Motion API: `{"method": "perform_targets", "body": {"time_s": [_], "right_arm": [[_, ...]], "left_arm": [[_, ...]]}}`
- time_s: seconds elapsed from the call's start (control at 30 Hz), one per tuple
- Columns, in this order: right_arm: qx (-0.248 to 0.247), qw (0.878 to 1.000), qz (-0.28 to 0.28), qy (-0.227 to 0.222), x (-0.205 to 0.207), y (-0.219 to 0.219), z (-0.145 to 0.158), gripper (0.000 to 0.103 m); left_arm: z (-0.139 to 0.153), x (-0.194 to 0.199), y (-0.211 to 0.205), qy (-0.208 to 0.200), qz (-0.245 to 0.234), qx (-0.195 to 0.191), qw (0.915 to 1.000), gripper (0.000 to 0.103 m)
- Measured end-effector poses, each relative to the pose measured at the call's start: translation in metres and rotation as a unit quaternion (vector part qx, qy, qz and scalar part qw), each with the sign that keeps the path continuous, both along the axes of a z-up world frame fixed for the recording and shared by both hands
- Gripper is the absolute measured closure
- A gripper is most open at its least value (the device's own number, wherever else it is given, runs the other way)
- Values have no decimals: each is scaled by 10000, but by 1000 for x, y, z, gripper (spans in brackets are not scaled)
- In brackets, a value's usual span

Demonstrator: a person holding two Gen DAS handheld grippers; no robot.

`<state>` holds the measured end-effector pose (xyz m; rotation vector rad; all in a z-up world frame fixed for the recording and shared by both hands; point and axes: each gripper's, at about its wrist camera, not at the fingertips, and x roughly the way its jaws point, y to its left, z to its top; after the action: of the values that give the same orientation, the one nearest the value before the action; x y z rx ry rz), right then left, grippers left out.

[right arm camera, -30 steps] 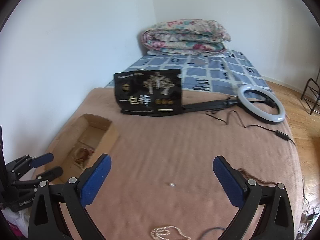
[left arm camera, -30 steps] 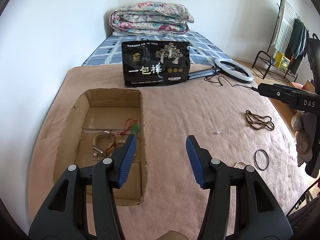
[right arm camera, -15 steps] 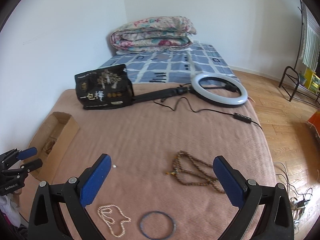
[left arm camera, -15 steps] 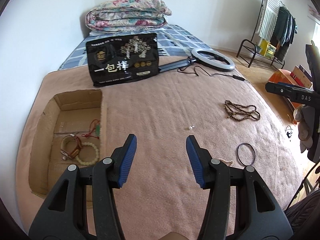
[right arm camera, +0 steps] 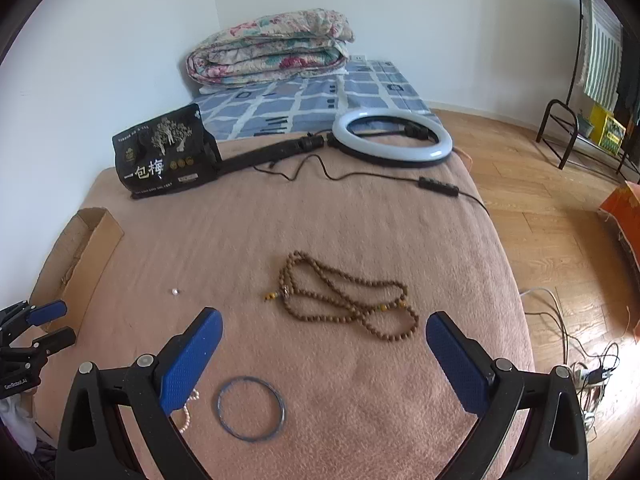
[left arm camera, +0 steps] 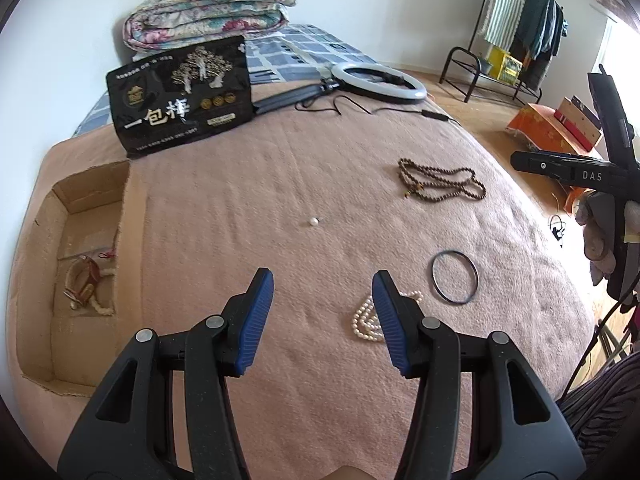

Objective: Organize jewelry
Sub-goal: 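Move the left tool to the pearl necklace while the right tool approaches the blue bangle, then close the left tool on the pearl necklace strands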

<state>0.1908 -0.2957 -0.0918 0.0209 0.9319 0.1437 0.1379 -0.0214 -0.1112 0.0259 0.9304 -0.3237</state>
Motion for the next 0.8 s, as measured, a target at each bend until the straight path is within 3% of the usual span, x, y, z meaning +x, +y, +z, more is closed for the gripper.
{"method": "perform_targets", "body": {"time_s": [0.4,0.8], "right_arm": [[175,9972,135,711,-22,-4,-49,0],[-82,9915,661,1122,-29,26,-78,0]], "left_arm": [[-34,0,-31,577,-484,-136,9971,50],[-71,25,-42,1118,-619,-339,9912,50]]}}
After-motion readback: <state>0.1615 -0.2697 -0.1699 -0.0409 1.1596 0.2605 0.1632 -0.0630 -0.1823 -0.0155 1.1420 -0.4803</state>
